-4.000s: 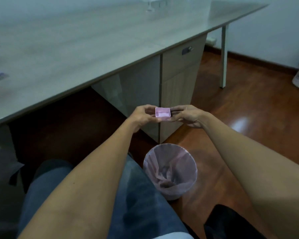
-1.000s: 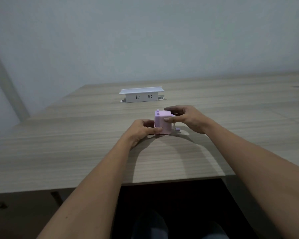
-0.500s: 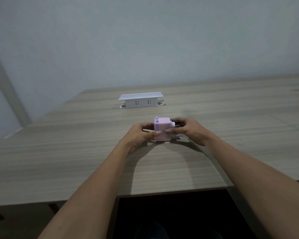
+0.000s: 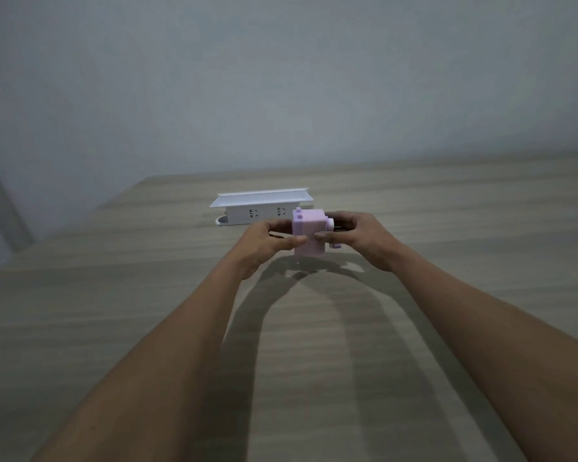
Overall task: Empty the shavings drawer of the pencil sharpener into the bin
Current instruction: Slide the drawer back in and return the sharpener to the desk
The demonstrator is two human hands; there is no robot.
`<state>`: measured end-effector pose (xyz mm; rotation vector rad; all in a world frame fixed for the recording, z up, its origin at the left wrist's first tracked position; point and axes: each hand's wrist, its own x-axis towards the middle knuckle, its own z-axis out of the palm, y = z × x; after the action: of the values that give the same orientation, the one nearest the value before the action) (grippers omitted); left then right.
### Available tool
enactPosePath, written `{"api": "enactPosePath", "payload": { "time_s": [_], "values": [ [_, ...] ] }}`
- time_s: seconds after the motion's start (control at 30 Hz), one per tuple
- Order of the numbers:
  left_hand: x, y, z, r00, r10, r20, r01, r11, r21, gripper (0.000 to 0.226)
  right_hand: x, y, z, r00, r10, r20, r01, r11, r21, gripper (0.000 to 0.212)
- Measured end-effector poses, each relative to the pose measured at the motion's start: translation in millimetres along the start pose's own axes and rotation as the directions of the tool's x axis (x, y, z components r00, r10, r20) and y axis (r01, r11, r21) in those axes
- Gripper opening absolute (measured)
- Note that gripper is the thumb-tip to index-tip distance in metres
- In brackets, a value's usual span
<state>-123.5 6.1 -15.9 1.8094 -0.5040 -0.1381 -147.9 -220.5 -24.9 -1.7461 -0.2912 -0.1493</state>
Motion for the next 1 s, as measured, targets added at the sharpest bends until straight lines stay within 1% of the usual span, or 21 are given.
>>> {"api": "enactPosePath", "payload": {
  "time_s": [0.27, 0.4, 0.47, 0.53, 0.6, 0.67, 0.77, 0.93, 1.0],
  "values": [
    [92.7, -21.0, -13.9, 0.999, -0.028, -0.020, 0.028, 1.000, 0.004, 0.053, 84.1, 29.5, -18.5, 1.000, -0.021, -0.016, 0.020, 0.999, -0.030, 0.053],
    [124.1, -33.4, -13.4, 0.999, -0.023, -0.032, 0.023, 1.000, 0.013, 0.053, 116.5, 44.5, -25.9, 0.999, -0.027, -0.024, 0.025, 0.998, -0.053, 0.052],
    [136.8, -42.4, -12.0, 0.999, -0.035, -0.037, 0.034, 0.999, -0.003, 0.048, 129.8, 55.0, -27.8, 0.999, -0.029, -0.026, 0.028, 0.998, -0.049, 0.051],
    [143.8, -49.9, -10.7, 0.998, -0.055, -0.040, 0.054, 0.998, -0.024, 0.046, 136.5, 64.2, -28.1, 0.999, -0.033, -0.040, 0.031, 0.998, -0.052, 0.050],
    [150.7, -60.1, -8.2, 0.997, -0.064, -0.045, 0.062, 0.997, -0.035, 0.046, 141.6, 76.2, -29.3, 0.998, -0.028, -0.056, 0.027, 0.999, -0.019, 0.047],
    [155.1, -68.3, -6.7, 0.997, -0.052, -0.061, 0.050, 0.998, -0.035, 0.048, 144.6, 84.4, -29.5, 0.997, -0.023, -0.075, 0.023, 1.000, -0.007, 0.049],
    [159.8, -73.4, -6.5, 0.996, -0.053, -0.074, 0.050, 0.997, -0.050, 0.049, 146.7, 89.1, -30.3, 0.994, -0.022, -0.105, 0.018, 0.999, -0.041, 0.049],
    [158.7, -71.1, -5.4, 0.993, -0.066, -0.103, 0.059, 0.996, -0.065, 0.052, 147.3, 88.8, -30.4, 0.995, -0.009, -0.100, 0.006, 0.999, -0.035, 0.054],
    [156.3, -70.4, -5.6, 0.986, -0.078, -0.147, 0.066, 0.994, -0.081, 0.063, 147.8, 87.2, -31.9, 0.990, 0.004, -0.140, -0.012, 0.998, -0.054, 0.060]
  ]
}}
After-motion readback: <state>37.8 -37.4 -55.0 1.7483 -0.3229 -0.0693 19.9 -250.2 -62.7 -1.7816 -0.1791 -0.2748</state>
